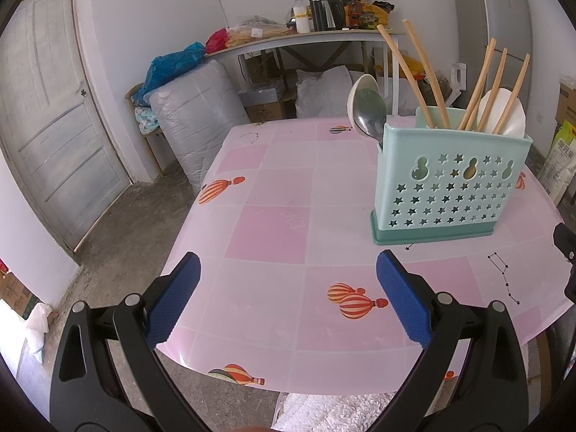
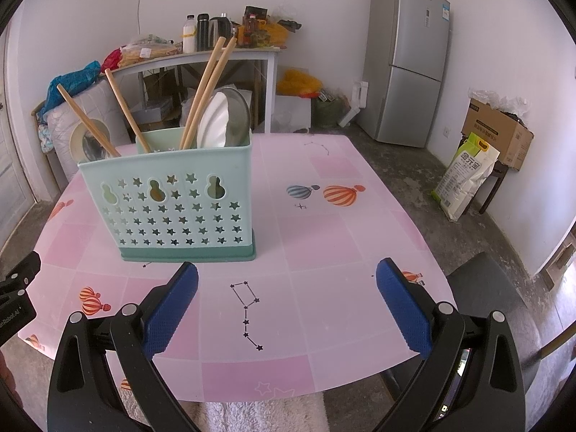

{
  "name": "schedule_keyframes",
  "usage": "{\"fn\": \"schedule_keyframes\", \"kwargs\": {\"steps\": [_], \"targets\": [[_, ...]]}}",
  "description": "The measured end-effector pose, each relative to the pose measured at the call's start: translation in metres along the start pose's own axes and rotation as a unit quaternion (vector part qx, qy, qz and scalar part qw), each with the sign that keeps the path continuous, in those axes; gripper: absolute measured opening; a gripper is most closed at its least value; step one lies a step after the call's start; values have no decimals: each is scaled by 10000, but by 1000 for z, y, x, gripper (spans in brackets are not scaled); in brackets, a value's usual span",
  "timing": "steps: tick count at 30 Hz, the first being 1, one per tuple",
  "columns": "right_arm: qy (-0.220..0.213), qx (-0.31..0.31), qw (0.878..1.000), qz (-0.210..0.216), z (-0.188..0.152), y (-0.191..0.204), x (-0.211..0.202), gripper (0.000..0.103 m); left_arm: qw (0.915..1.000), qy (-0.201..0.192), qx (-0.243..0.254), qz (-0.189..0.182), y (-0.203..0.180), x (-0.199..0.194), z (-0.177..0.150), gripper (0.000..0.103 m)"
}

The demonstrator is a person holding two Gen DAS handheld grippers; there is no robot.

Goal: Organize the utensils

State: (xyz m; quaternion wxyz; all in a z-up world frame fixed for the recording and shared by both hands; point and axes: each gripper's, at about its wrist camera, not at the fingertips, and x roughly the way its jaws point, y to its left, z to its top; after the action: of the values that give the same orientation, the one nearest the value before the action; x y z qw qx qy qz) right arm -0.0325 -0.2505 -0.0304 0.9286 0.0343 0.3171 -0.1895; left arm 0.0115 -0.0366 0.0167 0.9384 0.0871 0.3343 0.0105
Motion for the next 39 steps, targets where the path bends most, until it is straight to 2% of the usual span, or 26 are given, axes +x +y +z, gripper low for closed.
{"fn": "schedule_keyframes", "kwargs": {"steps": [39], "targets": [[16, 16, 10000, 3, 2, 2, -1, 96, 10000, 26, -24, -11, 4, 1, -1, 94]]}}
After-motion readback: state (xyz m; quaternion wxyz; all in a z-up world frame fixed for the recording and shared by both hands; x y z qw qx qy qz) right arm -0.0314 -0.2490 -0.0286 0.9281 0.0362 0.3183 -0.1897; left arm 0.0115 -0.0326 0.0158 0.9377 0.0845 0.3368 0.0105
